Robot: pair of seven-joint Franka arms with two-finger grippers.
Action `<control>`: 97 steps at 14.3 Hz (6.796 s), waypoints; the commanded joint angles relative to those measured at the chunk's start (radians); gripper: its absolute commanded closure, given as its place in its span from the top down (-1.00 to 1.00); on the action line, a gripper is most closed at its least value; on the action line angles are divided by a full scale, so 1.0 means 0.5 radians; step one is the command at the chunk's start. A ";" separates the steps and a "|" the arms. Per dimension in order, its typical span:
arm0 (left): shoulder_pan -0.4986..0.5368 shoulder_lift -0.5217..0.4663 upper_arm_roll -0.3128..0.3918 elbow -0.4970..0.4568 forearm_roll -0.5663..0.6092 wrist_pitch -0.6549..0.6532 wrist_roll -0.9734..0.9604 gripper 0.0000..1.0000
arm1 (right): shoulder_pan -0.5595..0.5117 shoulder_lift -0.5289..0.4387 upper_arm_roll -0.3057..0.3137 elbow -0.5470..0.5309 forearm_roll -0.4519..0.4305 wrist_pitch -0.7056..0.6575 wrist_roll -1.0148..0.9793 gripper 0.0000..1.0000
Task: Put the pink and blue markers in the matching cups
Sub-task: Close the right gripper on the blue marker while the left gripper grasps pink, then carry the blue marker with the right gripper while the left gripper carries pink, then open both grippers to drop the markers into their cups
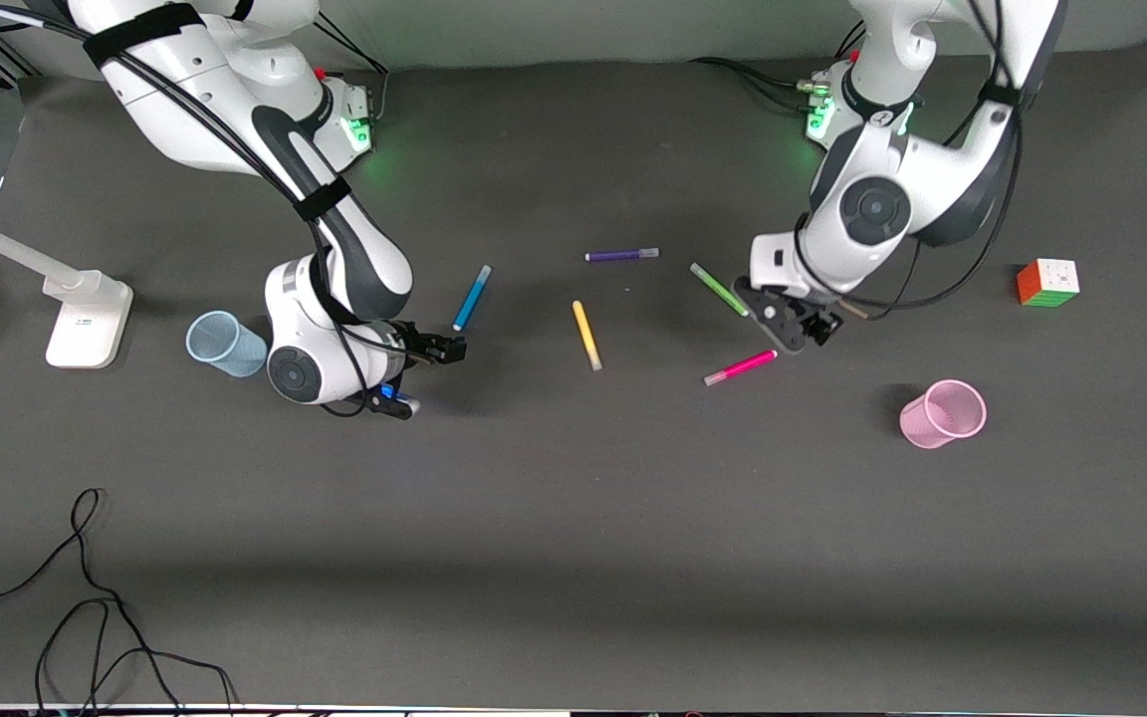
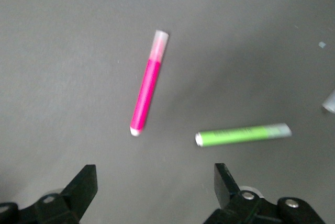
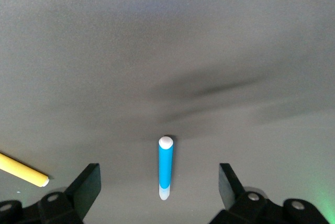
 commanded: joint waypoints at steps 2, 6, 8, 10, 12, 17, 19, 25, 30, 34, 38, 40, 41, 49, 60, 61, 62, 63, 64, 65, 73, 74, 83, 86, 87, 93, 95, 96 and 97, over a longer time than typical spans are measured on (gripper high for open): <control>0.009 0.239 0.011 0.031 0.026 0.271 0.015 0.99 | 0.029 0.043 0.003 -0.005 0.146 0.067 0.034 0.99; 0.003 0.401 0.066 0.040 0.100 0.437 0.000 0.99 | 0.054 0.079 0.000 -0.054 0.146 0.074 0.067 0.98; -0.021 0.466 0.115 0.043 0.100 0.514 0.000 0.99 | 0.057 0.104 0.000 -0.055 0.146 0.077 0.080 0.95; -0.024 0.500 0.115 0.040 0.100 0.539 -0.003 0.99 | 0.057 0.125 0.003 -0.064 0.149 0.092 0.089 0.90; -0.027 0.524 0.115 0.043 0.103 0.542 -0.019 0.98 | 0.057 0.135 0.003 -0.094 0.149 0.101 0.089 0.89; -0.040 0.524 0.115 0.046 0.115 0.542 -0.089 0.36 | 0.087 0.165 0.012 -0.116 0.220 0.172 0.089 0.80; -0.043 0.524 0.115 0.049 0.118 0.539 -0.101 -0.01 | 0.090 0.165 0.012 -0.131 0.223 0.178 0.089 0.58; -0.043 0.524 0.115 0.055 0.118 0.520 -0.196 -0.85 | 0.090 0.168 0.012 -0.137 0.229 0.181 0.089 -0.51; -0.012 0.393 0.115 0.238 0.118 0.218 -0.325 -0.87 | 0.084 0.150 0.012 -0.134 0.229 0.178 0.083 -1.00; 0.125 0.242 0.109 0.744 0.084 -0.659 -0.390 -0.87 | 0.075 -0.027 -0.003 -0.131 0.199 0.047 0.077 -1.00; 0.355 0.108 0.125 1.049 -0.001 -1.292 -0.402 -0.87 | -0.010 -0.401 -0.037 -0.134 -0.193 -0.122 0.074 -1.00; 0.524 0.028 0.125 1.083 0.017 -1.427 -0.405 -0.87 | -0.035 -0.585 -0.070 -0.131 -0.417 -0.141 0.055 -1.00; 0.610 0.000 0.128 1.089 0.023 -1.480 -0.405 -0.87 | -0.038 -0.671 -0.098 -0.131 -0.512 -0.141 0.049 -1.00; 0.859 0.005 0.137 1.135 0.284 -1.636 -0.515 -0.87 | -0.075 -1.120 -0.202 -0.134 -0.988 -0.261 -0.233 -1.00; 0.736 0.549 0.128 1.399 0.379 -1.769 -1.111 -0.87 | -0.075 -1.357 -0.705 -0.533 -1.001 0.113 -0.901 -1.00; 0.736 0.582 0.128 1.408 0.379 -1.769 -1.114 -0.87 | -0.078 -1.302 -0.803 -0.545 -1.016 0.223 -1.027 -1.00; 0.736 0.628 0.128 1.423 0.379 -1.772 -1.117 -0.87 | -0.081 -1.259 -0.895 -0.579 -1.016 0.340 -1.128 -1.00; 0.736 0.668 0.128 1.433 0.379 -1.775 -1.117 -0.87 | -0.081 -1.243 -0.941 -0.649 -1.016 0.471 -1.202 -1.00; 0.736 0.708 0.131 1.433 0.379 -1.775 -1.117 -0.88 | -0.081 -1.237 -0.957 -0.720 -1.016 0.585 -1.218 -1.00; 0.740 0.739 0.131 1.445 0.379 -1.778 -1.114 -0.88 | -0.081 -1.240 -0.969 -0.778 -1.016 0.674 -1.218 -1.00; 0.733 0.923 0.134 1.586 0.388 -1.879 -1.117 -0.87 | -0.081 -1.138 -0.979 -1.027 -1.016 1.156 -1.218 -1.00; 0.733 0.944 0.131 1.610 0.397 -1.879 -1.117 -0.86 | -0.081 -1.138 -0.979 -1.051 -1.016 1.181 -1.218 -1.00; 0.730 1.000 0.131 1.700 0.425 -1.882 -1.105 0.99 | -0.078 -1.215 -0.991 -0.942 -0.995 0.814 -1.175 1.00; 0.721 0.991 0.131 1.785 0.425 -1.955 -1.108 0.99 | -0.075 -1.304 -0.936 -0.718 -0.992 0.404 -1.175 1.00; 0.724 0.988 0.131 1.843 0.425 -1.989 -1.108 0.99 | -0.078 -1.304 -0.899 -0.608 -0.989 0.272 -1.175 1.00; 0.709 0.669 0.116 1.817 0.434 -2.048 -1.080 0.99 | -0.115 -1.307 -0.749 -0.135 -0.802 -0.248 -1.178 1.00; 0.712 0.476 0.091 1.667 0.428 -1.904 -1.077 0.99 | -0.115 -1.310 -0.691 0.009 -0.802 -0.373 -1.185 1.00; 0.721 0.369 0.085 1.575 0.413 -1.815 -1.074 0.99 | -0.115 -1.310 -0.684 0.043 -0.802 -0.438 -1.181 1.00; 0.727 0.280 0.088 1.480 0.367 -1.726 -1.056 0.99 | -0.112 -1.313 -0.687 0.044 -0.802 -0.448 -1.181 1.00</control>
